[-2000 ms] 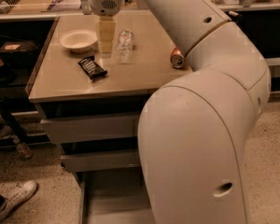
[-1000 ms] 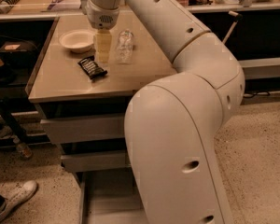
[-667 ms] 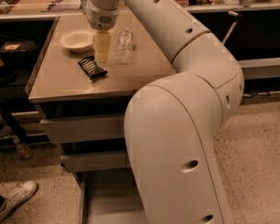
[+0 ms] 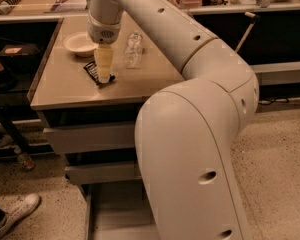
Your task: Place rxbar chocolate into bottom drawer
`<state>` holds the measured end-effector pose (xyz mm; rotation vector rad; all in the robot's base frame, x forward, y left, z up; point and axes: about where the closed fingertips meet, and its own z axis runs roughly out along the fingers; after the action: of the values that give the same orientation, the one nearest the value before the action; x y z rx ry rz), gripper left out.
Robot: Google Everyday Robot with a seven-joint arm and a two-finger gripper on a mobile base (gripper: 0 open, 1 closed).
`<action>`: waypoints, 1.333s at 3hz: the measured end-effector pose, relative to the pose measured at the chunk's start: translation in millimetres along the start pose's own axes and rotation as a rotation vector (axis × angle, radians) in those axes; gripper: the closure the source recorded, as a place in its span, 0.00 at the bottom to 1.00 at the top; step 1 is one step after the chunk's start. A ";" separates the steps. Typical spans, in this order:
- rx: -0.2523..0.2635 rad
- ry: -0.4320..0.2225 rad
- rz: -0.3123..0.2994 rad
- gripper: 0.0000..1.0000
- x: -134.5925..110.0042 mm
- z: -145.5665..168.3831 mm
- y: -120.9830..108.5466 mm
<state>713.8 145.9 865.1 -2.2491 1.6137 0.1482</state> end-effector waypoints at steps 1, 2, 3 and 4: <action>-0.025 -0.009 0.009 0.00 -2.0 15.3 9.3; -0.043 0.004 0.005 0.00 5.3 25.2 10.7; -0.043 0.004 0.005 0.00 5.5 25.1 10.5; -0.040 -0.007 0.026 0.00 14.7 27.9 7.4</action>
Offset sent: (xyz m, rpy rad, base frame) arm -0.0178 0.0039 -0.0304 -0.0141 0.0500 0.0169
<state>715.4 140.5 833.2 -2.2552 1.6514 0.1973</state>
